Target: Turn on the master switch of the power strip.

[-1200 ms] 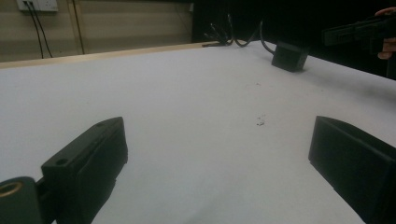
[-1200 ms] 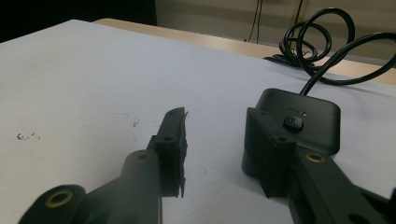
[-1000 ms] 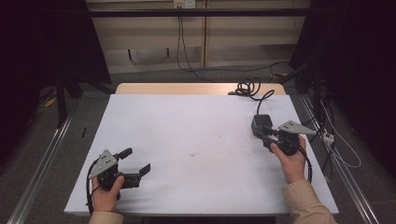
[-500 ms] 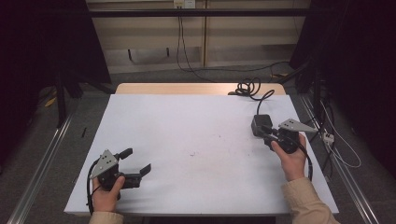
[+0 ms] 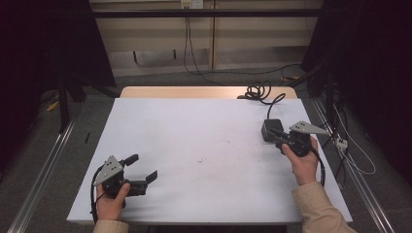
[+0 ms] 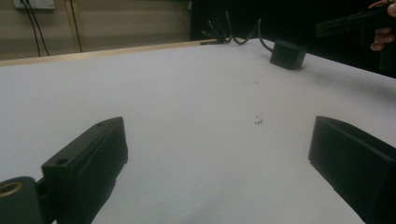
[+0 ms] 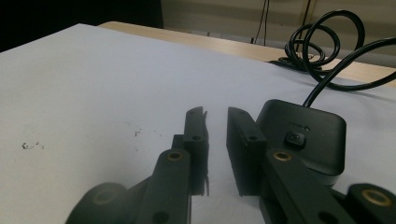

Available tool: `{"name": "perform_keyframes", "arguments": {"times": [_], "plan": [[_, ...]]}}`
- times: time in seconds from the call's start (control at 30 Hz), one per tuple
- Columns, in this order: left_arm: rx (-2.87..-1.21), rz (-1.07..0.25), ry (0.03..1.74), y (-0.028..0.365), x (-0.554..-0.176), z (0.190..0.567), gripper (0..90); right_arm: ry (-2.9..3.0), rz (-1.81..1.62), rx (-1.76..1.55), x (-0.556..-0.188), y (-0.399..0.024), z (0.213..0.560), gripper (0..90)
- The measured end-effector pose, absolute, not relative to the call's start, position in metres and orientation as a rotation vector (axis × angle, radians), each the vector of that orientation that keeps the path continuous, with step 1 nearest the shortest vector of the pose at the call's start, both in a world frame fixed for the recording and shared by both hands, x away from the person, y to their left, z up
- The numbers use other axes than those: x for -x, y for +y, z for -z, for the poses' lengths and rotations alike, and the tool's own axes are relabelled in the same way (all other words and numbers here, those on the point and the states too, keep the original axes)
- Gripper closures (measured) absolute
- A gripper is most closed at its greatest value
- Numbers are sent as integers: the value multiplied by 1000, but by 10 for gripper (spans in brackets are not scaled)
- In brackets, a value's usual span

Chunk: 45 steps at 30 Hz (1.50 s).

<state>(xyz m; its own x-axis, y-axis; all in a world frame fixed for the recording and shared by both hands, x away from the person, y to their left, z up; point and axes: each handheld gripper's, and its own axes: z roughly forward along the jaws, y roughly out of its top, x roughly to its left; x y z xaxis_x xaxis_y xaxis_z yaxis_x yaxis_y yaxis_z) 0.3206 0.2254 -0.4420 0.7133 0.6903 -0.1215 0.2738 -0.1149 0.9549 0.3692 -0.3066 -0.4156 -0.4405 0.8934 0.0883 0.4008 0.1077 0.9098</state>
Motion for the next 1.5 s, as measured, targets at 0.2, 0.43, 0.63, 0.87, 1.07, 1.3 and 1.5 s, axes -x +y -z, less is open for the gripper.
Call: {"name": "perform_keyframes", "arguments": {"times": [0.2, 0.43, 0.63, 0.87, 1.07, 1.3, 1.5], "plan": [[-1695, -424, 779, 225, -321, 442, 42, 1903, -1321, -1265, -373, -307, 414, 817], [-1695, -421, 777, 225, -321, 442, 42, 1909, -1321, -1270, -377, -307, 414, 828], [-1695, -421, 776, 224, -321, 442, 42, 1922, -1314, -1262, -380, -307, 415, 834], [-1698, -419, 779, 224, -321, 442, 41, 1924, -1317, -1264, -383, -308, 413, 849], [-1703, -424, 775, 223, -321, 442, 41, 1927, -1319, -1261, -385, -310, 411, 857], [-1702, -424, 775, 223, -321, 442, 42, 1923, -1320, -1268, -388, -312, 411, 863], [-1701, -422, 777, 222, -321, 442, 42, 1926, -1316, -1275, -391, -314, 411, 882]]}}
